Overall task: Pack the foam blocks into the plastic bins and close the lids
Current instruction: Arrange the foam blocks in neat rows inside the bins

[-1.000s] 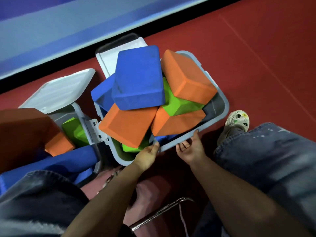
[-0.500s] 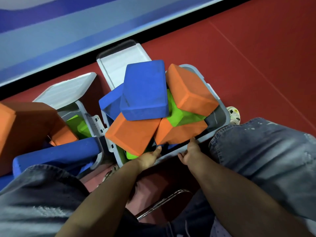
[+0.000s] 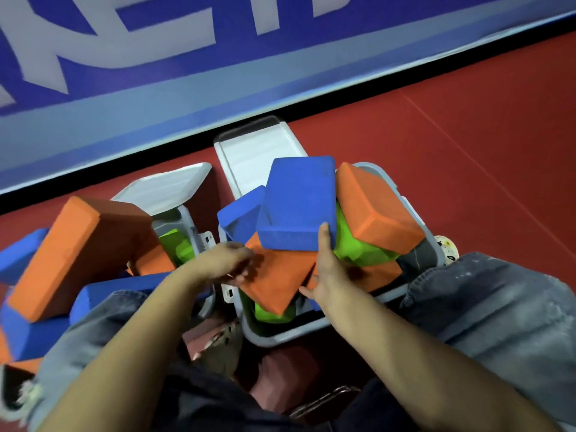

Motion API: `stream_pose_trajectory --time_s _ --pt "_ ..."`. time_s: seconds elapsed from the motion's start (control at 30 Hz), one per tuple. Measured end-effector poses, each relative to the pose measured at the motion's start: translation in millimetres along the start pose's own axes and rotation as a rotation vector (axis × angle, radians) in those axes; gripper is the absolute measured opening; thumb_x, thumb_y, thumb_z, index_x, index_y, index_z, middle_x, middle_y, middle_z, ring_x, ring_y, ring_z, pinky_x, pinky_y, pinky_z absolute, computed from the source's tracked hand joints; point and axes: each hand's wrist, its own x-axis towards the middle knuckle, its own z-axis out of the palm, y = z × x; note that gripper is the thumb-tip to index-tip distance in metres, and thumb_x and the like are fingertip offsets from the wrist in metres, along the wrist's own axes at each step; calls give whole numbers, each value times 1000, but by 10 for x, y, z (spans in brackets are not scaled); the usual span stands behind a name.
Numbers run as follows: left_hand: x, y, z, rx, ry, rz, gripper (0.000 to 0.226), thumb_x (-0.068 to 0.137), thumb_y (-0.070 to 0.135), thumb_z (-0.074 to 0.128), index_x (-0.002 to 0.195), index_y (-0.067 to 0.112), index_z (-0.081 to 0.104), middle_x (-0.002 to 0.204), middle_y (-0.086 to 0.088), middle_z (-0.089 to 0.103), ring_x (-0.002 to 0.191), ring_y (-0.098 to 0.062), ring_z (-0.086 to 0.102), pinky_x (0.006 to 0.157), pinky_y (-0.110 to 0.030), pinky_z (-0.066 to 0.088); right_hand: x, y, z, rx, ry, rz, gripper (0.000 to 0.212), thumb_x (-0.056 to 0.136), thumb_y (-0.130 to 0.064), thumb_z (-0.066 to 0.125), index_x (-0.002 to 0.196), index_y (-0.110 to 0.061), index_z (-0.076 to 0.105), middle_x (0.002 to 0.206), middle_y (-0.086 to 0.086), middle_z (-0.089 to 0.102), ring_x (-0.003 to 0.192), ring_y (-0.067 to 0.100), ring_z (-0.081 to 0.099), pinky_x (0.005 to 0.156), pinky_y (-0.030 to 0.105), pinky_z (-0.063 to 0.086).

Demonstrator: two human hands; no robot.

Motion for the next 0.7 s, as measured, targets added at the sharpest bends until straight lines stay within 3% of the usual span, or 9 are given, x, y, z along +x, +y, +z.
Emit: stream_pose_trajectory --time_s 0.07,0.13,0.23,0.27,0.33,0.43,0.5,0.6,0.7 --pt "70 -18 -128 -58 237 17 16 94 18 51 79 12 52 65 -6 55 52 -15 50 51 -21 43 -122 -146 115 -46 -29 46 118 40 -84 68 138 -27 37 142 2 41 122 27 47 75 56 48" --pt "169 -134 -175 65 379 36 15 90 25 58 95 11 53 89 -10 60 70 -18 54 60 -26 44 -54 -257 171 -30 -53 26 87 67 -63 72 138 -27 36 143 4 42 127 28 46 91 55 44" --pt "280 -316 -113 140 284 16 62 83 29 71 134 11 40 125 -10 49 106 -23 53 83 -29 43 67 -299 216 -22 -18 -138 70 70 -42 78 127 -29 40 130 -2 55 111 25 58 70 41 48" --pt "320 -345 -75 128 226 6 77 82 29 73 143 11 30 134 -10 44 118 -26 50 90 -30 42 78 -310 234 -2 11 -223 70 69 -38 79 126 -28 39 126 -4 56 108 23 60 69 40 49" --pt "404 -391 -29 54 133 -11 96 78 31 77 150 13 16 147 -8 36 129 -29 45 102 -35 41 29 -391 253 -27 46 -411 84 61 -39 82 130 -27 35 126 -2 56 109 21 60 85 45 52" --pt "497 -497 7 -9 32 -29 111 65 37 85 150 17 16 145 -6 38 120 -24 50 100 -38 45 -148 -610 192 -412 117 -813 97 60 -38 82 142 -26 31 138 4 44 125 20 46 107 32 37" --pt "488 -517 31 74 -1 18 103 66 38 85 146 22 22 136 -4 44 111 -20 53 91 -33 48 -333 -798 154 -609 127 -1002 89 70 -27 79 144 -29 30 136 6 39 125 20 42 98 16 28" --pt "454 -461 -39 180 74 79 111 44 62 76 141 39 27 128 -3 47 111 -24 56 93 -39 51 -552 -1038 158 -726 81 -1192 88 73 -24 78 146 -30 28 118 2 35 119 23 46 95 16 30" --pt "409 -436 -207 239 78 107 103 42 68 70 136 49 30 125 -1 50 110 -22 58 95 -35 50 -581 -1157 200 -843 56 -1294 90 73 -26 78 147 -32 26 114 -3 31 116 21 46 94 15 30"
